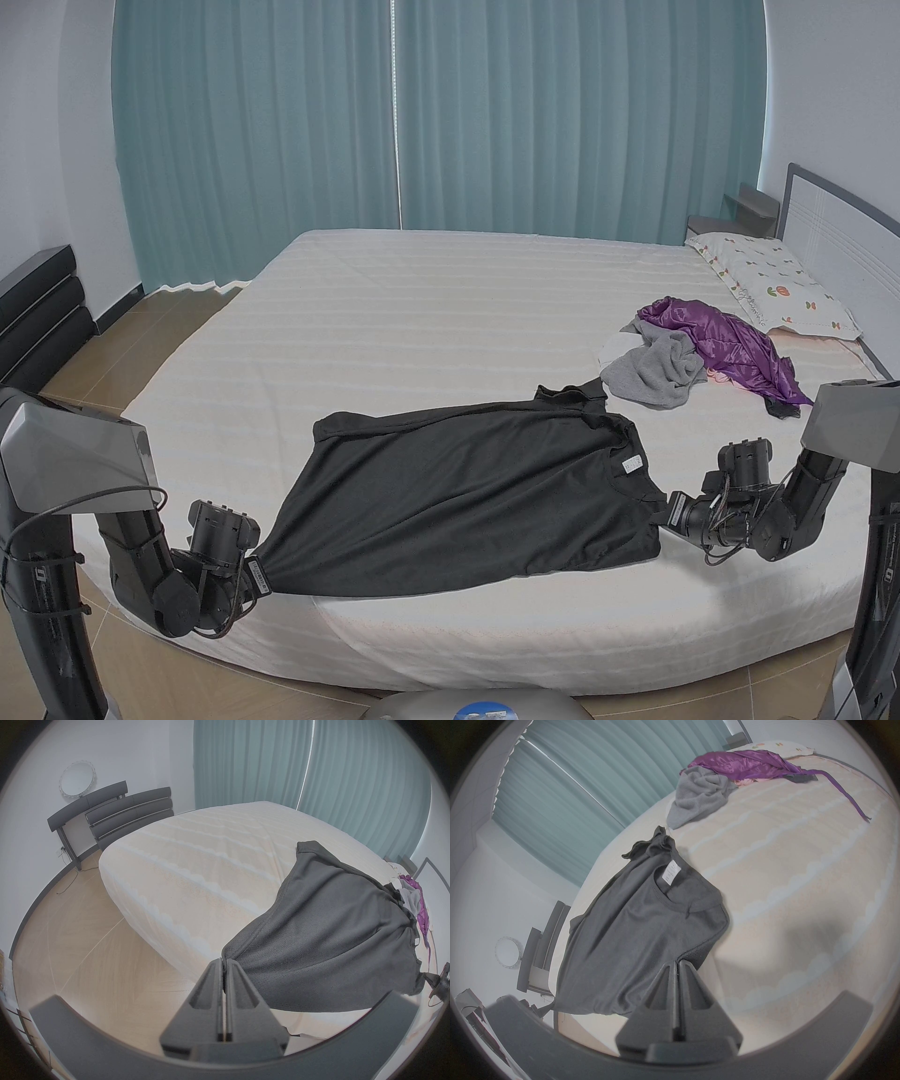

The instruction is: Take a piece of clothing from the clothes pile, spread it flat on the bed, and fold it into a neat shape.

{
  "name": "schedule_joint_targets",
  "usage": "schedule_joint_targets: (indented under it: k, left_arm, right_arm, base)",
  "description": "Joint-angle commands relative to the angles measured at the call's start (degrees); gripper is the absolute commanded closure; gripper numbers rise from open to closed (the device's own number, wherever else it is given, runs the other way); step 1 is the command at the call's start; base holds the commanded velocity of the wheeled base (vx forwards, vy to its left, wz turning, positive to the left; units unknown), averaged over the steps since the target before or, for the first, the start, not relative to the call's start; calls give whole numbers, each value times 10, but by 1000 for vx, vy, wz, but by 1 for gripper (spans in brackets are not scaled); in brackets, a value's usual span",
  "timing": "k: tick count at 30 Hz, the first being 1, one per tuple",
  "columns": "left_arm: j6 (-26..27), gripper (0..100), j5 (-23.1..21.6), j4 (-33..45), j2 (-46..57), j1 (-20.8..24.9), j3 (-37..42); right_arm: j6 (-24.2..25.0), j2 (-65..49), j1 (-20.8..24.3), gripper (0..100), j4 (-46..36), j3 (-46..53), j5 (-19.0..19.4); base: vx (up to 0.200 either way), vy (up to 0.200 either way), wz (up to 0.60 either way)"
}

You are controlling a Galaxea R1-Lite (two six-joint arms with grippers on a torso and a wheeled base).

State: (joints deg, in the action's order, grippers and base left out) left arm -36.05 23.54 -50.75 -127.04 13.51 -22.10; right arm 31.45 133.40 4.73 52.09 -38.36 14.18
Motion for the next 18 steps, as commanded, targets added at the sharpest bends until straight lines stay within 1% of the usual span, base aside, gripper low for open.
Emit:
schedule_joint_targets:
  k: [1,7,10,12,15,18]
  left_arm:
    - [-1,100,0,-1,0,-1,-3]
    - [-2,100,0,-9,-1,-1,-6]
    - [-2,100,1,-40,-6,-1,-4]
    - [-1,100,1,-55,-7,-1,0]
    - [0,100,1,-55,-8,-1,0]
    - [-1,100,1,-55,-8,-1,-1]
  right_arm:
    - [1,-2,-2,100,1,-24,0]
    - [1,1,3,100,-3,-68,0]
    - [1,10,6,100,-6,-101,-6]
    - [0,27,11,100,-6,-137,-24]
    - [0,47,19,100,-11,-178,-45]
    - [0,61,27,100,-28,-212,-54]
  base:
    - [0,0,0]
    - [0,0,0]
    - [0,0,0]
    - [0,0,0]
    - [0,0,0]
    - [0,0,0]
